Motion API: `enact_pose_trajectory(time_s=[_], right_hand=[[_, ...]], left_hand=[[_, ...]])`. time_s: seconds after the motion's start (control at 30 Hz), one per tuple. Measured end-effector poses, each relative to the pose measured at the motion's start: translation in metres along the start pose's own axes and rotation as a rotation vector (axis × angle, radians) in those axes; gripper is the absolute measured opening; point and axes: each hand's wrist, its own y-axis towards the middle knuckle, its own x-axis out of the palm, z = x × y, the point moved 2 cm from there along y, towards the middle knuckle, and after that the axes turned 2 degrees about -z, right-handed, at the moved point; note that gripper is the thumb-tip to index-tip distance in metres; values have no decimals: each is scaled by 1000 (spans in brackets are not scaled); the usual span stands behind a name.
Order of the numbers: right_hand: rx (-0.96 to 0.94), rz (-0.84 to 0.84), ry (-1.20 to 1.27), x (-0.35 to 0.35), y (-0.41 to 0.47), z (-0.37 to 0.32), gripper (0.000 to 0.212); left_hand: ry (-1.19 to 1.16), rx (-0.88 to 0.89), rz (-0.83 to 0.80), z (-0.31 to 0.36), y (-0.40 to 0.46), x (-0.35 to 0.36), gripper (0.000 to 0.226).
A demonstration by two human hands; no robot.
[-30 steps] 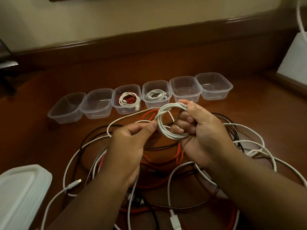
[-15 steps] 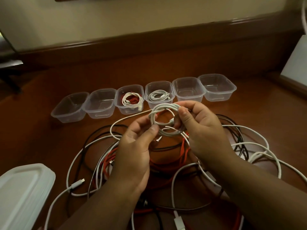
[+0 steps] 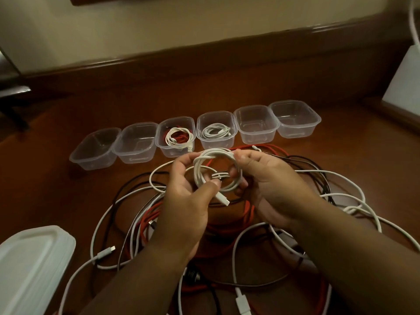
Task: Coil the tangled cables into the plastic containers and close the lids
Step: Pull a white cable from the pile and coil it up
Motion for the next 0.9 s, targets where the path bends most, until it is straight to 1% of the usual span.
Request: enact_pose_trajectory(time_s=[0.1, 0.17, 0.23, 0.27, 0.33, 0.4, 0.47, 0.6, 0.7, 0.77, 0.9], right_hand=[[-31, -20, -68, 1, -1, -3, 32], [-56, 22, -184, -3, 1, -4, 21], [-105, 88, -404, -8, 2, -5, 8], [-142, 116, -562, -10, 2, -6, 4], [-214, 149, -848, -11, 2, -6, 3], [-239, 140, -998, -12, 1, -6, 5], [-245, 141, -1093, -14, 1, -8, 11], [-168, 155, -1119, -19, 1, -15, 17], [-120, 133, -1092, -19, 1, -15, 18], [-117, 125, -1056, -17, 1, -18, 18], [-58, 112, -879, -14, -4, -24, 12]], left_hand=[[290, 196, 40, 3, 0, -7, 46], [462, 303, 35, 5, 2, -12, 48], [609, 365, 22, 6, 6, -17, 50], [677, 375, 6, 6, 7, -18, 52], [756, 351, -40, 7, 9, -20, 56], [778, 308, -97, 7, 10, -21, 58], [764, 260, -183, 10, 10, -21, 61], [737, 147, -330, 17, 13, -25, 63], [754, 106, -382, 20, 15, -30, 63], [757, 102, -356, 21, 13, -31, 60], [685, 98, -201, 19, 11, -31, 56]])
